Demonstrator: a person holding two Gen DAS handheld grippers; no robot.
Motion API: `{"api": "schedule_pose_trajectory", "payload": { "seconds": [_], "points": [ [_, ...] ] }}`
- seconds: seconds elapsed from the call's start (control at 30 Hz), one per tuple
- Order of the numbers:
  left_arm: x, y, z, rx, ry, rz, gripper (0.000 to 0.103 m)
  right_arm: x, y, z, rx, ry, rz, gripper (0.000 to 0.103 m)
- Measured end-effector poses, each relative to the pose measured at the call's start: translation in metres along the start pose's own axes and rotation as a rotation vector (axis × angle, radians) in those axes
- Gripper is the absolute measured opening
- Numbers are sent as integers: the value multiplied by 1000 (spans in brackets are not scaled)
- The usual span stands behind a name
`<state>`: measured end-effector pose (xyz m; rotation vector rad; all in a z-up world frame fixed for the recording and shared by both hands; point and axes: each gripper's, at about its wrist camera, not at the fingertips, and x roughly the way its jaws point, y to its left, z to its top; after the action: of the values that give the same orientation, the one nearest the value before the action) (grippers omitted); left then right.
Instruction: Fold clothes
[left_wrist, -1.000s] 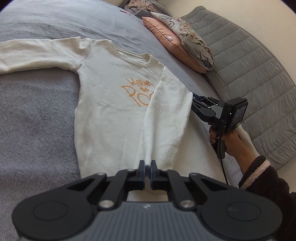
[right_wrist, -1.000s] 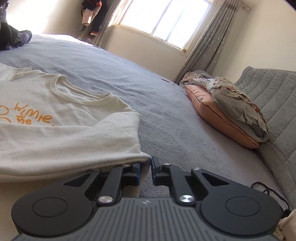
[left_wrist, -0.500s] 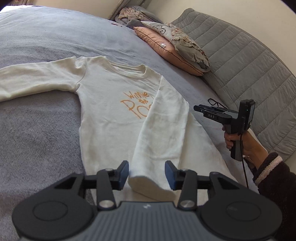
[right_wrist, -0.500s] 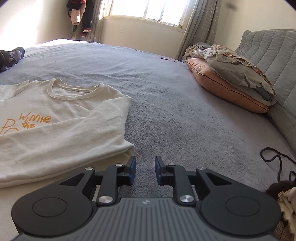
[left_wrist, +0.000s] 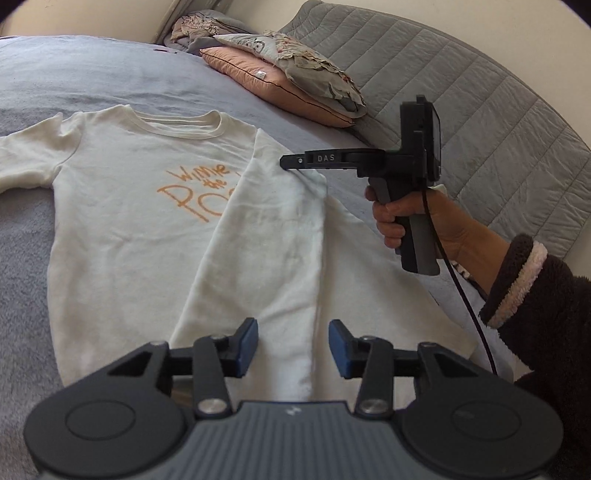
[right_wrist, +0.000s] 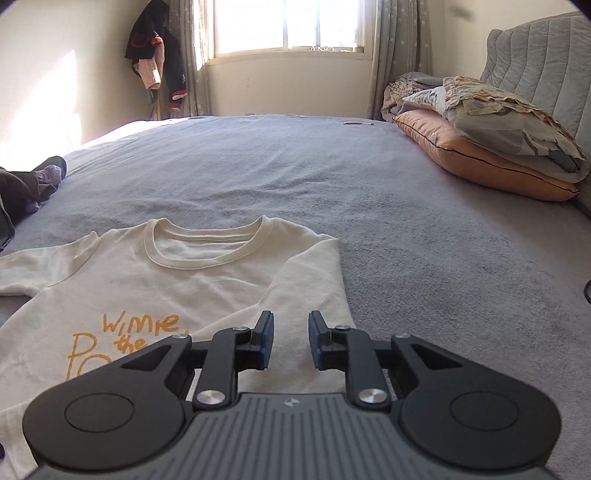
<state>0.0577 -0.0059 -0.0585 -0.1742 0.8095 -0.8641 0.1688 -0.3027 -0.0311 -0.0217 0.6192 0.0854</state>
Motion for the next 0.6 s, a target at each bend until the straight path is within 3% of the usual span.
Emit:
{"api": "schedule_pose_trajectory", "payload": {
  "seconds": [0.2,0.6],
  "points": [
    [1,4,-6,9,-9,-25,43,47,2,16,4,69,-43,8],
    [0,-1,-9,72,-21,-22,45,100,-8,50,129,61,-90,9]
  ]
}}
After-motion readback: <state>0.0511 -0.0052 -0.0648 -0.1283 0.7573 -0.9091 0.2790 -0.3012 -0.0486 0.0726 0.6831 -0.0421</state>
